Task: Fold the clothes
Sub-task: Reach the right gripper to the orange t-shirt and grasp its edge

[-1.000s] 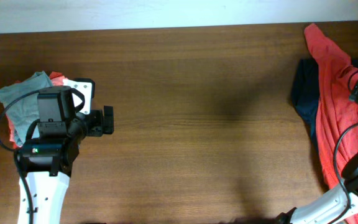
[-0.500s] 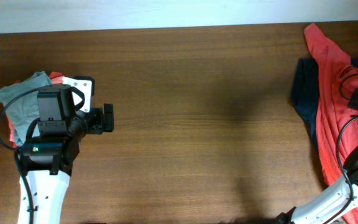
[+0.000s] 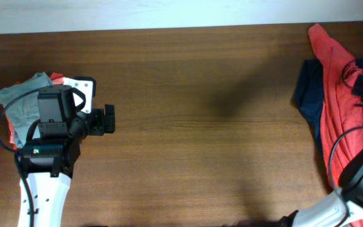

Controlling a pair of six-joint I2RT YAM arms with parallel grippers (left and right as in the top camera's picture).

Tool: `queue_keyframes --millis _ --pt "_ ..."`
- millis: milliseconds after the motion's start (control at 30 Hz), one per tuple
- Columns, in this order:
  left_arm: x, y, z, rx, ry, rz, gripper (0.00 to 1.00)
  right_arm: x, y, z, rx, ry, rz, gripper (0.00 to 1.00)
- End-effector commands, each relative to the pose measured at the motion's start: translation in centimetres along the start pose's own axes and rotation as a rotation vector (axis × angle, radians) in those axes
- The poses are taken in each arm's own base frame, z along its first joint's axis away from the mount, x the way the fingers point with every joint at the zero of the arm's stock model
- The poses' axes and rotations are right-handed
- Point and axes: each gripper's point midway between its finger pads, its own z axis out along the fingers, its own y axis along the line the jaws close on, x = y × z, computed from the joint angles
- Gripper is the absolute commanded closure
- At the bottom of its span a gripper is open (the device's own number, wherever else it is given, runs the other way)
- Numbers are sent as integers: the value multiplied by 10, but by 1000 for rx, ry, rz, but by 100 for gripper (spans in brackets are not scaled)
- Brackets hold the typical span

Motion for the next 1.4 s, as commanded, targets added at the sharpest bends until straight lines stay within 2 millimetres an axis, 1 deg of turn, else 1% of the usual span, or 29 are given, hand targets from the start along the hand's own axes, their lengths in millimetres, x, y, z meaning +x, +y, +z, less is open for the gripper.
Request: queue_keyframes --millis 0,33,67,133,167,233,467,533,667,733,833,967,1000,1033,1100,1133,1200,1233,1267,1300,1367 --pt "-9 -2 -3 12 -23 -7 2 -30 -9 -23 71 -62 3 96" --pt "-9 -2 -3 12 -23 -7 2 -26 -9 -21 71 -47 3 95" --pt "-9 -2 -3 12 -23 -7 1 -19 -10 -17 69 -30 5 85" --pt "-9 -2 -3 12 -23 -7 2 -12 -11 -10 63 -12 8 59" --pt "-9 -2 -3 12 -23 -7 1 -8 -12 -6 60 -6 11 51" --pt "-9 -2 -3 12 -23 -7 1 1 -15 4 64 10 16 38" --pt "-9 -2 -3 11 -24 -7 1 45 -20 44 35 78 40 34" --pt "-9 -2 -3 11 -24 -7 1 52 -24 52 40 81 45 33" --pt "-11 -2 -3 11 -31 -7 1 60 -29 63 48 73 55 32" --pt "-12 -2 -3 11 -34 -7 1 64 -28 68 34 70 59 30" --pt "-13 -2 -3 11 -40 -6 1 73 -25 77 16 77 63 30" --pt "-15 -2 -3 10 -47 -7 1 81 -19 84 -10 86 65 30" --pt "-15 -2 -3 10 -47 -7 1 81 -17 84 -16 82 65 33" --pt "-16 -2 -3 10 -49 -7 1 81 -18 85 -15 81 65 38" --pt "-16 -2 -3 10 -50 -7 1 81 -18 84 -16 80 65 53" --pt "-16 -2 -3 10 -50 -7 1 80 -18 84 -15 80 65 62" --pt "-16 -2 -3 10 -50 -7 1 79 -17 82 -18 84 68 89" --pt "-16 -2 -3 10 -50 -6 1 77 -17 79 -19 84 68 93" --pt "-16 -2 -3 10 -50 -6 1 73 -17 76 -20 80 74 96" --pt "-16 -2 -3 10 -51 -6 1 67 -17 71 -20 73 75 96" --pt "-18 -2 -4 9 -58 -6 1 47 -16 57 -19 41 68 96"
